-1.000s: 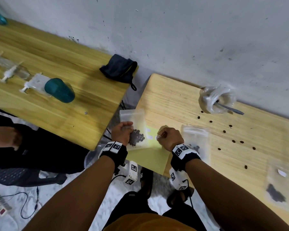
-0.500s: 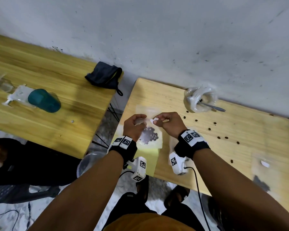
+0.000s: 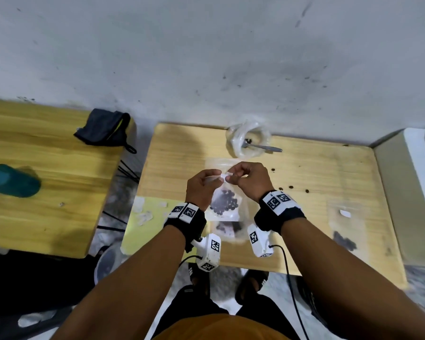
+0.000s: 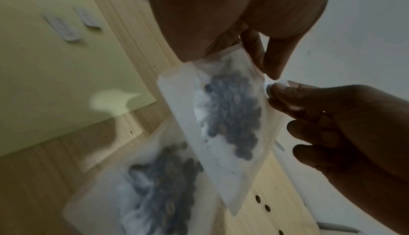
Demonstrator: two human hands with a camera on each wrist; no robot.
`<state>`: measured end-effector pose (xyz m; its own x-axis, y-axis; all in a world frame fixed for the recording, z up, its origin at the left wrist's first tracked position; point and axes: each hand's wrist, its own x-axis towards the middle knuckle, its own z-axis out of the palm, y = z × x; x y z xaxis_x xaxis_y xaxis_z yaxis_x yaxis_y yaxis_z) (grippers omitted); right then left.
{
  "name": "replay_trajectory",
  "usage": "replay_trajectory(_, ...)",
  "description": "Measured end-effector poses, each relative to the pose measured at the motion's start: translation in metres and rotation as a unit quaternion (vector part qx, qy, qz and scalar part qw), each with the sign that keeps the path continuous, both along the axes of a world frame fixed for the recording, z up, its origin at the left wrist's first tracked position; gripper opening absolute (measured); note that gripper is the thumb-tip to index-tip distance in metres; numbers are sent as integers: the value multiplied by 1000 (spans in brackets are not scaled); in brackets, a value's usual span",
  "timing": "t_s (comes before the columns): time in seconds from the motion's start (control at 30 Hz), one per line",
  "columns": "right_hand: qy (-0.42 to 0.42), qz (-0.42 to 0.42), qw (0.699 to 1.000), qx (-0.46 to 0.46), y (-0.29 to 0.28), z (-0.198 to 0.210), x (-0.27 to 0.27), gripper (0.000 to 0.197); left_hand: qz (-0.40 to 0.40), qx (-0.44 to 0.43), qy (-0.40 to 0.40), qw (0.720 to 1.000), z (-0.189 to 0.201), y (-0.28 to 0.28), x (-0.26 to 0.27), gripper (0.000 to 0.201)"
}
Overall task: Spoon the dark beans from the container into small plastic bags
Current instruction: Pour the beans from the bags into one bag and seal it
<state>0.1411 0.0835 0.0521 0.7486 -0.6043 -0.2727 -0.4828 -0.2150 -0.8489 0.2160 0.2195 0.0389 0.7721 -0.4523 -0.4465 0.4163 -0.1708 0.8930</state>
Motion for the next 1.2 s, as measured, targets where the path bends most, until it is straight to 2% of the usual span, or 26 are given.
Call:
replay_trajectory(0.2,1,-12,1000,8,-11,-2,-12,10,9,30,-36,999,0,-14,-13,11)
replay_trajectory(0.4,-26,-59,993,103,-12,3,-19,14,-9,-3,-9,1000,2,-15,-17,12)
replay_trajectory(0.73,5,-31,991,133,-9,19,-16,15,9,-3,15,1000,2,-5,-14,7)
replay_trajectory(0.9,21,-70,984,165,-2,30,-14,8,9,-17,-1,1000,5,-2,-12,10)
replay_trajectory(1.03,47,-121,973,192,-4,25,-14,14,3,-22,-19,1000,5,0,-11,7)
replay_trajectory(1.2,32,-112,973,198,-4,28,-17,3,10,-30,19,999,3,0,-9,8)
